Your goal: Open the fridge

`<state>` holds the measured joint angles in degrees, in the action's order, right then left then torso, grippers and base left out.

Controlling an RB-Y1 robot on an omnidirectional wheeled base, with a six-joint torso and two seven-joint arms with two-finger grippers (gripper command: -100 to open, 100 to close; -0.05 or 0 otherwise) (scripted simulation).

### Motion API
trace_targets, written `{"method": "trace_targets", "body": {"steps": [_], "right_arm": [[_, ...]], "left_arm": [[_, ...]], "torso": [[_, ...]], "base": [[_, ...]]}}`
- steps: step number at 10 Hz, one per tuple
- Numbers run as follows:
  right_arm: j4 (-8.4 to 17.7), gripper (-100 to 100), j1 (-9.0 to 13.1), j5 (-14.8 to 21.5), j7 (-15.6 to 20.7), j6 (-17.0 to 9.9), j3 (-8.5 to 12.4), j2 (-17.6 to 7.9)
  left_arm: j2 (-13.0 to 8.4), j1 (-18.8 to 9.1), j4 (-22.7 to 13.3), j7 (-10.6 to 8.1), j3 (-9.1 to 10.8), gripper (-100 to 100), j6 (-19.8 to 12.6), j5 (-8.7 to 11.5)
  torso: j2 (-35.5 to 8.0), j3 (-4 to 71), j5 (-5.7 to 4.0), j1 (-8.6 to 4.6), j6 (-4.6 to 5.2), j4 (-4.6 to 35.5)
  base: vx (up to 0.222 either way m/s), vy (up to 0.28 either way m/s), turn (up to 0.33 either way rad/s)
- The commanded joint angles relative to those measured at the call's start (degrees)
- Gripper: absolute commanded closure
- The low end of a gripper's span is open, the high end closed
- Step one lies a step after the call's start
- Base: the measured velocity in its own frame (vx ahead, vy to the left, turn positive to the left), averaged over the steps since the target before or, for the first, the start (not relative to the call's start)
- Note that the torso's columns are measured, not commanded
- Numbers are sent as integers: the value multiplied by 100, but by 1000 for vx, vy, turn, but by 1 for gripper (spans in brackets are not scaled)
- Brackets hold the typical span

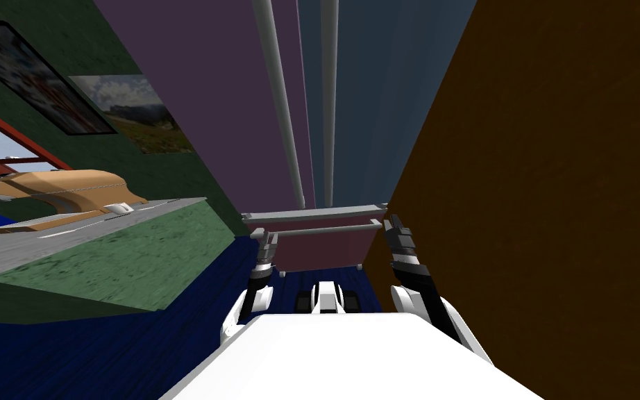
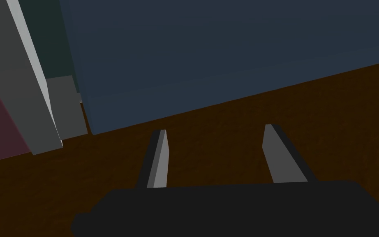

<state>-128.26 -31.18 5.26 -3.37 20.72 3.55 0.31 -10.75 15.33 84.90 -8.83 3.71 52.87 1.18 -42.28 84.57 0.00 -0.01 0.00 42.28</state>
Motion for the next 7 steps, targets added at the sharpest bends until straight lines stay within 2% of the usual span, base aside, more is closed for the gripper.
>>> {"method": "trace_targets", "body": {"steps": [1,2,3,6,7], "right_arm": [[0,0,0,0,0,0,0,0],[0,0,0,0,0,0,0,0],[0,0,0,0,0,0,0,0],[0,0,0,0,0,0,0,0],[0,0,0,0,0,0,0,0]], "left_arm": [[12,-81,-406,6,11,-100,283,-9],[12,-81,-460,6,11,-100,283,-9],[22,-146,-642,10,15,-100,448,-18],[36,-208,-991,15,15,-100,607,-31],[54,-269,-1243,20,13,-100,760,-45]], "torso": [[-2,-1,0,0,0,0],[0,0,0,0,0,0],[1,1,0,0,0,0],[1,1,0,1,0,0],[-2,-1,0,2,0,0]], "base": [[30,-18,14],[31,-20,10],[34,-22,20],[32,-21,8],[35,-30,12]]}}
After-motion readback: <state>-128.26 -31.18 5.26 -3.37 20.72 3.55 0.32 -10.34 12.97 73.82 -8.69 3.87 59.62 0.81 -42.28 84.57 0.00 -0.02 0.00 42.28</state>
